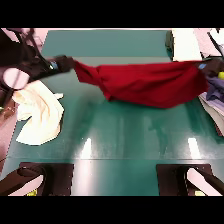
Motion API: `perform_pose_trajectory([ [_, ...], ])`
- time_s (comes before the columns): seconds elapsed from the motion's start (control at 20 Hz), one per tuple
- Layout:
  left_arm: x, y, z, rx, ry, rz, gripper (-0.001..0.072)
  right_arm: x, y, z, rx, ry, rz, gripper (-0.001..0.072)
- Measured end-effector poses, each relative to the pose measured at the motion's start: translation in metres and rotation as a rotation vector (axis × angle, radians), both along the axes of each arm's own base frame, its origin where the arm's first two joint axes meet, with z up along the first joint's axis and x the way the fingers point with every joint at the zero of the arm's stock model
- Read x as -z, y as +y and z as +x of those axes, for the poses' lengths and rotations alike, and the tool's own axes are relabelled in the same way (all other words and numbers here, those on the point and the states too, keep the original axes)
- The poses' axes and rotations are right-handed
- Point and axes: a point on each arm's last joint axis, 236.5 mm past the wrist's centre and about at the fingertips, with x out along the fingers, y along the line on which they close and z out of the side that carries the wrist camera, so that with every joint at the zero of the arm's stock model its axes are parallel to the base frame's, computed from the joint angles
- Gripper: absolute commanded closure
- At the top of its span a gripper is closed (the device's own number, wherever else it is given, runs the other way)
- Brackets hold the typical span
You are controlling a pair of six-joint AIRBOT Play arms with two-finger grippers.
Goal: Fold the shirts.
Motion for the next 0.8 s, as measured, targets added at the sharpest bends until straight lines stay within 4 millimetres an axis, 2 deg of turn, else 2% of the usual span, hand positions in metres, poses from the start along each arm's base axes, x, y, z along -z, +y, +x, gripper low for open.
perform_pose_trajectory([
  [0.2,-0.112,0.035,-0.011,-0.097,-0.207,0.076,0.0684,-0.095,-0.022,-0.022,0.116,-0.245,-0.108,0.0696],
  [0.3,-0.159,0.046,-0.027,-0.123,-0.272,0.101,0.0684,-0.14,-0.02,-0.042,0.143,-0.338,-0.144,0.0696],
  [0.35,-0.175,0.049,-0.036,-0.126,-0.287,0.115,0.0684,-0.159,-0.016,-0.053,0.147,-0.376,-0.163,0.0697],
  [0.45,-0.203,0.054,-0.058,-0.121,-0.305,0.163,0.0684,-0.193,-0.005,-0.081,0.154,-0.452,-0.216,0.0697],
  [0.6,-0.226,0.057,-0.093,-0.092,-0.297,0.219,0.0684,-0.236,0.015,-0.125,0.177,-0.555,-0.298,0.0697],
  [0.7,-0.239,0.061,-0.118,-0.074,-0.296,0.236,0.0684,-0.256,0.024,-0.152,0.216,-0.595,-0.341,0.0696],
  [0.8,-0.246,0.067,-0.136,-0.071,-0.297,0.25,0.0684,-0.262,0.033,-0.164,0.216,-0.594,-0.334,0.0696],
])
